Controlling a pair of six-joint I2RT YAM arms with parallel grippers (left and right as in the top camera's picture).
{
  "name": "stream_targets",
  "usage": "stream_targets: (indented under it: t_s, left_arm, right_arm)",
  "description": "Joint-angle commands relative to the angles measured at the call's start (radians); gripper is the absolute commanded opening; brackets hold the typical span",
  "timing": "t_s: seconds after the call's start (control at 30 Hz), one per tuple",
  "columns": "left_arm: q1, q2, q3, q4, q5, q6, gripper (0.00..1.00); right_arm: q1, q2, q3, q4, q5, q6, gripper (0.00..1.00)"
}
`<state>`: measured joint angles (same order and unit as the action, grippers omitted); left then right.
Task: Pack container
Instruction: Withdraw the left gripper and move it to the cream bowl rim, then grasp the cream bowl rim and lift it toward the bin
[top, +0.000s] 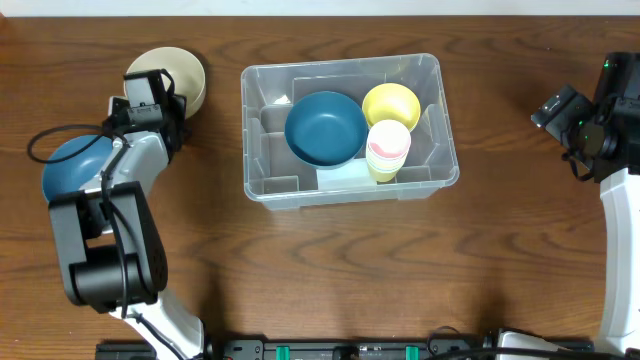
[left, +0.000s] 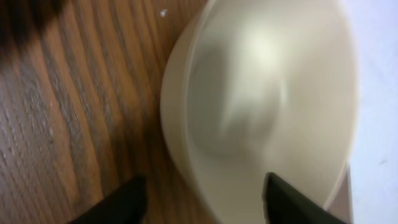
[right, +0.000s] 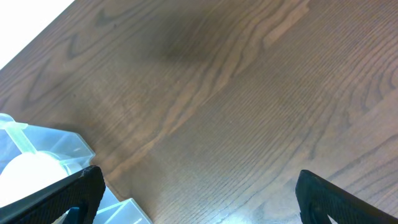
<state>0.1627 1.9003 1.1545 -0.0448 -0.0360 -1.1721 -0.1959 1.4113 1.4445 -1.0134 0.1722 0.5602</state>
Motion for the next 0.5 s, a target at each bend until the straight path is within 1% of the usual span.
stream_targets:
  t_s: [0.0,0.07,0.1,0.13,0.17,0.23,0.27,0.4,0.47]
  left_arm:
    - [0.006,0.046,0.014,-0.006,0.029,-0.001,0.43]
    - [0.006,0.048,0.014,-0.007,0.029,0.0,0.28]
    - [0.006,0.048,0.014,-0.006,0.029,0.0,0.23]
    - [0.006,0.047,0.014,-0.006,0.03,0.0,0.19]
    - [0.006,0.047,0.014,-0.006,0.035,0.0,0.19]
    - [0.007,0.047,0.014,-0.006,0.049,0.0,0.09]
    - [0.007,0.047,0.014,-0.006,0.055,0.0,0.06]
    - [0.009,0.046,0.015,0.001,0.086,-0.001,0.06]
    - [0.013,0.04,0.015,0.021,0.131,0.0,0.06]
  right_arm:
    - [-0.006,0.003,0.005,-0.001,0.003,0.008,0.99]
    - [-0.006,0.003,0.005,-0.001,0.003,0.008,0.99]
    - [-0.006,0.003,0.005,-0.001,0.003,0.008,0.99]
    - [-0.006,0.003,0.005,-0.001,0.003,0.008,0.99]
    - [-0.006,0.003,0.005,-0.001,0.003,0.008,0.99]
    - [-0.006,0.003,0.005,-0.001,0.003,0.008,0.99]
    - [-0.006,0.003,0.005,0.0,0.003,0.008,0.99]
    - [-0.006,0.003,0.005,-0.001,0.003,0.008,0.99]
    - [-0.006,0.003,0.005,-0.001,0.003,0.008,0.99]
